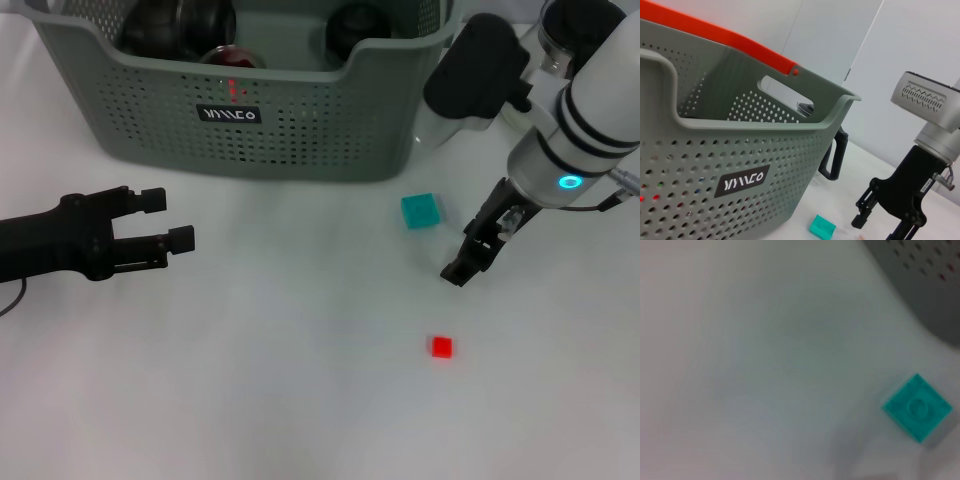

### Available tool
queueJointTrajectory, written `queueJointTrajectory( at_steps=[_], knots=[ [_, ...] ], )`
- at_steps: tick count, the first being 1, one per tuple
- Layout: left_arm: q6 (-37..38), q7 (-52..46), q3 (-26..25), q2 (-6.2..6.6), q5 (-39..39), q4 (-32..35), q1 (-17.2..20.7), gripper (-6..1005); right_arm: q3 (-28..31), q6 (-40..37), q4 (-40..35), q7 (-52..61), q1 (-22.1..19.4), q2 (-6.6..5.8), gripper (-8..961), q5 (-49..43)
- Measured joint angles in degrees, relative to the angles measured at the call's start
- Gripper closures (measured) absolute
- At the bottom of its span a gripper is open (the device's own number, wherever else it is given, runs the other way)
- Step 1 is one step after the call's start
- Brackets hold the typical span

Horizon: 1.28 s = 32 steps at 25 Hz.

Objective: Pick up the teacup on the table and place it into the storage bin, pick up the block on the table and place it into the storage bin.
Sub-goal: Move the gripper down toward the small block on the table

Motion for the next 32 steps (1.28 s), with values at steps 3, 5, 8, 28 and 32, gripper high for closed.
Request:
queueJointTrajectory(
  at_steps=[3, 5, 8, 28, 32],
  knots=[
    [0.0, 0.0, 0.0, 0.00, 0.0, -0.1, 0.1, 139, -1.8, 1.1, 0.0, -0.6, 0.0, 0.08, 243, 0.6],
    [0.0, -0.1, -0.1, -0.02, 0.0, -0.1, 0.2, 139, -2.7, 1.3, 0.1, -1.0, 0.0, 0.06, 243, 1.3],
    [0.0, -0.1, -0.2, -0.07, 0.0, -0.1, 0.4, 139, -3.3, 1.4, 0.1, -1.7, 0.0, 0.03, 243, 2.3],
    [0.0, 0.0, -0.3, 0.00, 0.0, -0.5, 0.3, 139, -2.6, 1.1, 2.9, -1.4, 0.6, -0.06, 243, 2.4],
    [0.0, 0.0, -0.3, 0.00, 0.0, -0.6, 0.3, 139, -1.1, 1.1, 3.1, -1.3, 0.6, -0.23, 349, 2.5]
  ],
)
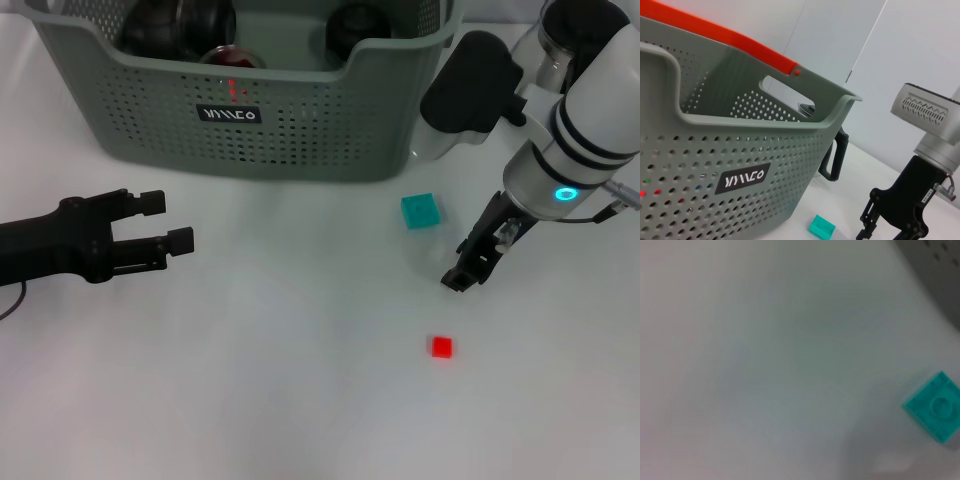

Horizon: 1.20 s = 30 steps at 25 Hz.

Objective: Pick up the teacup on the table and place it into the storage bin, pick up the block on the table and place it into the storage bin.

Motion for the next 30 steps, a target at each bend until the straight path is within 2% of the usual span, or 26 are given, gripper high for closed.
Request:
queueJointTrajectory(
  at_steps=[3, 7, 13, 16, 20, 27, 30],
  knots=[
    [0.0, 0.0, 0.0, 0.00, 0.0, 0.0, 0.0, 139, 0.5, -0.3, 0.0, 0.0, 0.0, -0.07, 454, 0.0],
    [0.0, -0.1, 0.0, 0.00, 0.0, -0.1, 0.0, 139, 1.2, -0.9, -1.2, 0.0, -0.4, -0.10, 508, 0.1],
    [0.0, -0.1, -0.1, 0.00, 0.0, -0.1, 0.3, 139, 12.1, -3.7, -11.3, -6.1, -5.2, -0.27, 520, 4.2],
    [0.0, -0.1, -0.2, 0.00, -0.3, -0.1, 0.5, 139, 18.2, -5.7, -15.8, -13.1, -8.1, -0.24, 520, 13.1],
    [-0.1, -0.2, -0.4, 0.17, -0.5, 0.0, 0.2, 139, 24.7, -6.4, -16.2, -22.7, -10.6, -0.26, 520, 27.7],
    [-0.1, -0.3, -0.5, 0.32, -0.5, 0.0, -0.5, 139, 30.1, -5.5, -12.3, -36.0, -11.6, -0.24, 521, 52.8],
    [-0.1, -0.3, -0.5, 0.39, -0.5, 0.0, -0.8, 139, 30.6, -0.8, -10.7, -39.9, -10.7, -0.20, 521, 60.9]
  ],
)
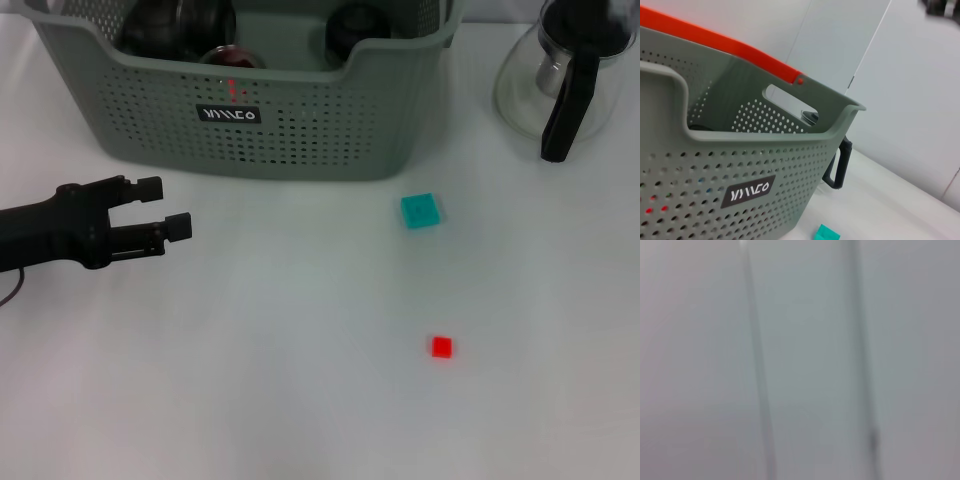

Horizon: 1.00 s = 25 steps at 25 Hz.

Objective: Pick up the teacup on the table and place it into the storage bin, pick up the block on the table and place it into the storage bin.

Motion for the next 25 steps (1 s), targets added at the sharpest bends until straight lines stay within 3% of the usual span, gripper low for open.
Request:
queueJointTrajectory(
  at_steps=[3, 8, 14, 17, 25],
  knots=[
    [0.0, 0.0, 0.0, 0.02, -0.1, 0.0, -0.1, 139, -1.1, 8.4, 0.9, 0.7, 2.6, -0.04, 520, 0.1],
    [0.0, 0.0, 0.0, 0.05, -0.1, -0.1, -0.5, 139, -2.8, 23.4, 6.5, 8.7, 11.1, -0.19, 520, -10.8],
    [-0.2, -0.1, -0.1, 0.09, -0.1, -0.1, -1.1, 139, -3.0, 33.9, 20.9, 19.3, 27.3, -0.52, 521, -33.9],
    [-0.8, -0.1, -0.1, 0.13, -0.1, -0.1, -1.3, 139, -3.7, 37.5, 25.1, 23.7, 32.9, 0.08, 520, -41.8],
    [-1.4, -0.2, -0.3, -0.01, -0.1, -0.1, -0.7, 139, -10.1, 38.7, 24.8, 24.9, 32.9, 0.49, 516, -41.1]
  ],
)
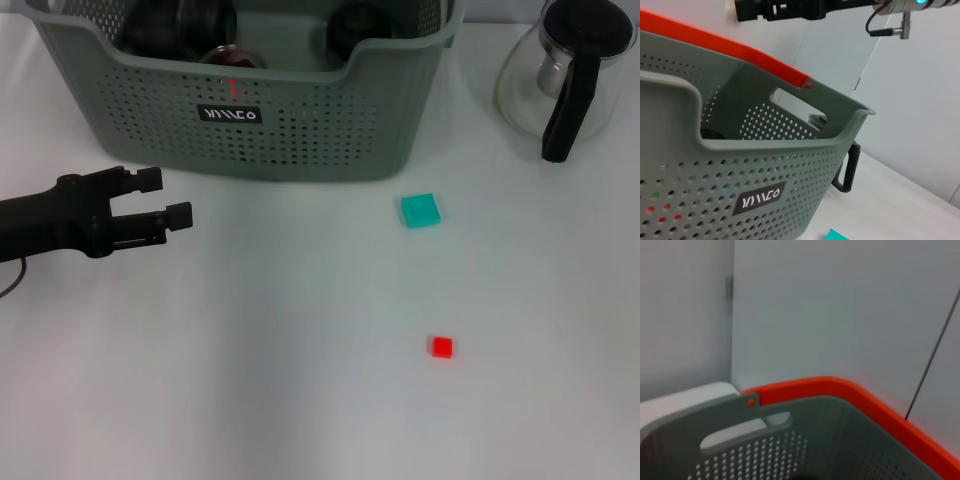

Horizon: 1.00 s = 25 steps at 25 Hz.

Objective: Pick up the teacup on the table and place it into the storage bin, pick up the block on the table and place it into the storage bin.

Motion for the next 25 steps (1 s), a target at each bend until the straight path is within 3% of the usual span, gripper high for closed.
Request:
queueJointTrajectory(
  at_steps=[2, 4, 9, 13, 15, 18, 21, 23, 25],
  knots=[
    [-0.1, 0.0, -0.1, -0.02, 0.0, 0.0, 0.0, 139, -0.1, 0.1, -0.9, 0.0, -0.9, -0.09, 515, 2.5],
    [-0.1, 0.0, -0.1, -0.05, 0.0, 0.0, 0.1, 139, -0.1, -0.6, -4.2, -0.3, -3.2, -0.25, 436, 6.5],
    [-0.1, 0.0, -0.1, -0.32, 0.0, -0.1, 0.3, 139, -0.8, -6.7, -19.1, -4.5, -15.6, -0.30, 234, 21.5],
    [-0.1, 0.1, -0.1, -0.43, 0.0, -0.5, 0.5, 139, -0.2, -21.0, -26.0, -16.4, -27.1, -0.64, 56, 38.1],
    [-0.1, 0.2, -0.1, -0.44, 0.0, -0.8, 0.5, 139, 1.2, -29.9, -27.4, -20.6, -32.1, -0.90, 37, 42.2],
    [-0.4, 0.1, -0.1, -0.37, 0.0, -0.8, 0.5, 139, 3.9, -43.5, -30.1, -22.9, -38.2, -1.98, 9, 41.4],
    [-0.6, 0.0, -0.8, -0.10, 0.0, -0.7, 0.5, 139, 4.7, -53.2, -36.3, -20.8, -43.7, -3.32, 9, 33.6],
    [-0.6, 0.0, -1.3, -0.04, 0.0, -0.7, 0.4, 139, 4.5, -55.8, -41.9, -16.0, -46.1, -3.27, 9, 25.5],
    [-0.6, 0.0, -1.9, -0.03, -0.1, -0.7, 0.2, 139, 4.2, -57.7, -48.0, -10.4, -47.3, -2.33, 8, 15.5]
  ],
)
